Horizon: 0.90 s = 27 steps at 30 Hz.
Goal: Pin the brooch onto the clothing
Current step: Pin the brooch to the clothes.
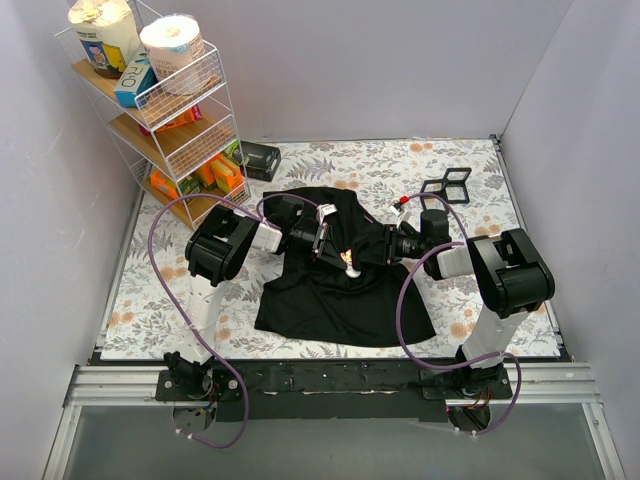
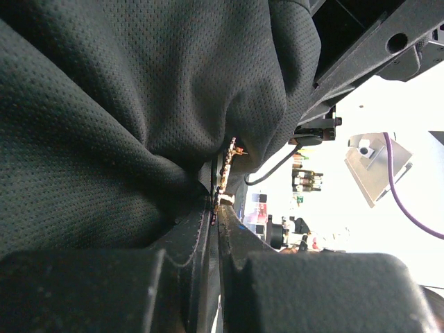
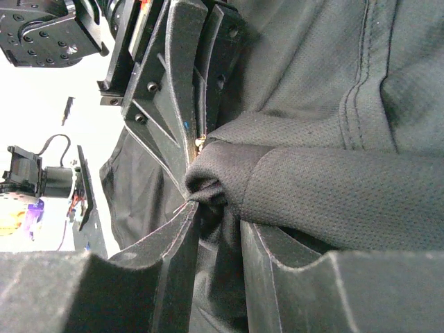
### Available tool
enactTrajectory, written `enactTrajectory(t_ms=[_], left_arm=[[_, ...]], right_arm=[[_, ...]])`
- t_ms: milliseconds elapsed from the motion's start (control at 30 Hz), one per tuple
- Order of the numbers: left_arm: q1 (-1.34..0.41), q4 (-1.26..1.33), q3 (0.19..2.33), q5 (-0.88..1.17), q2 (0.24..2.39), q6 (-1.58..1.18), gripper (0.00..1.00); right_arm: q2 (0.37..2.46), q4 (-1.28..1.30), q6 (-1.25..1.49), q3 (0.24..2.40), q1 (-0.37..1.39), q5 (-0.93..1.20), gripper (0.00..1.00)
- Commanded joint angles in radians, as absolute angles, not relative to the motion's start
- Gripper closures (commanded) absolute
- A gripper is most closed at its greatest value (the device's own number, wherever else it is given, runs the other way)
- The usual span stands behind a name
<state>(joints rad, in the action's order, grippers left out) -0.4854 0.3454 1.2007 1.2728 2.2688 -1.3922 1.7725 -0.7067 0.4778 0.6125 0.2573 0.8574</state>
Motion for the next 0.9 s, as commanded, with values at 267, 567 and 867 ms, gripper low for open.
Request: enactTrajectory(t_ms=[267,567,867], left_arm=[[-0.482,0.367,1.218,1.304,2.229,-1.393,1.0],[-0.483,0.382,1.215,1.307,2.227,-1.404,1.0],[-0.485,0.419,1.206,1.313,2.227,-1.433,1.0]], right_arm=[[1.812,-0.815,0.528,0.666,0.285,0.876,0.64],[1.847,-0.833,0.545,0.68,0.305,0.854,0.64],[1.882,-0.858,0.572,0.699,0.324,0.824,0.61]])
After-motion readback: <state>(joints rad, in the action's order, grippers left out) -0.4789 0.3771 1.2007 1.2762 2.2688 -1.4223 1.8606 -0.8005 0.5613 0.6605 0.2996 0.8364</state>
